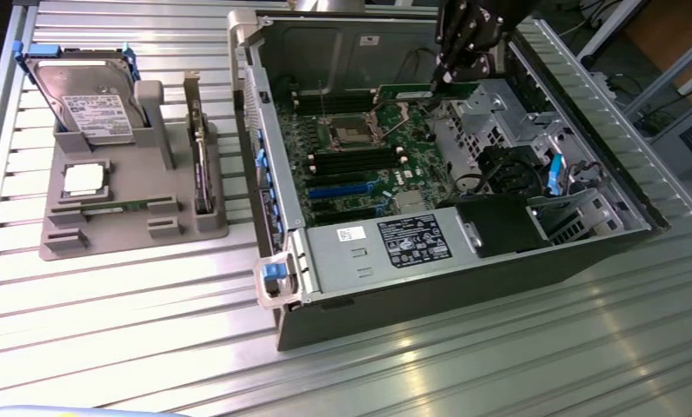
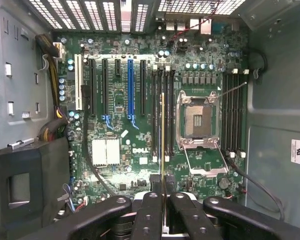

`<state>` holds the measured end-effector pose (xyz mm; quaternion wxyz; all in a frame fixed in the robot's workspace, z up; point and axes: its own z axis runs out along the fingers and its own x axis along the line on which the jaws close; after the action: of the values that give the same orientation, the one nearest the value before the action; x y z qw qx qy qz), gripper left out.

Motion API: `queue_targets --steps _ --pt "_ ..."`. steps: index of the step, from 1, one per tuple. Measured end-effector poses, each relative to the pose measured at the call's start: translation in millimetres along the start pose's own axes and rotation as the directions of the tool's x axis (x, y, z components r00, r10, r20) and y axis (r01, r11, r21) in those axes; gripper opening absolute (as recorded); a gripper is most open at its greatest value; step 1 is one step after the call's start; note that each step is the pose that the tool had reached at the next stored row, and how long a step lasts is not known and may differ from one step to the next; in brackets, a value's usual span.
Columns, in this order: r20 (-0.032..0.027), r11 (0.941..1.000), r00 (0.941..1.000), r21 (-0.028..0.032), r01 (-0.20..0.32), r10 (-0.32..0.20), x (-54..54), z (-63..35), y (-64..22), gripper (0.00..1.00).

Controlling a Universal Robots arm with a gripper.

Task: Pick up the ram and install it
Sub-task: 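Insert the ram into the slot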

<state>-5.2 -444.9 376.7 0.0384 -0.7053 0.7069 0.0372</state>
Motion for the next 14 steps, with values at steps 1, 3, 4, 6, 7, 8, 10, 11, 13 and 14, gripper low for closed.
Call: queue_targets --steps 1,3,4,6,7,8,10,11,13,14 --pt "0.0 1.0 1.0 0.0 0.0 0.0 0.1 0.9 0.0 0.12" --pt "0.0 1.0 1.0 0.0 0.0 0.0 0.3 3.0 0.0 0.12" --pt "0.0 1.0 1.0 0.0 0.0 0.0 0.4 3.5 0.0 0.12" --pt "-0.0001 1.0 1.0 0.0 0.0 0.0 0.5 4.4 0.0 0.12" --pt "-0.0001 1.0 1.0 0.0 0.0 0.0 0.5 5.2 0.0 0.12" --pt "0.0 1.0 1.0 0.0 0.0 0.0 0.7 6.2 0.0 0.12" --pt "-0.0001 1.0 1.0 0.0 0.0 0.0 0.8 7.9 0.0 0.12" --pt "0.0 1.0 1.0 0.0 0.0 0.0 0.9 8.6 0.0 0.12" --pt "-0.0001 1.0 1.0 0.0 0.0 0.0 1.1 10.4 0.0 0.12" --pt "0.0 1.0 1.0 0.0 0.0 0.0 1.2 11.4 0.0 0.12"
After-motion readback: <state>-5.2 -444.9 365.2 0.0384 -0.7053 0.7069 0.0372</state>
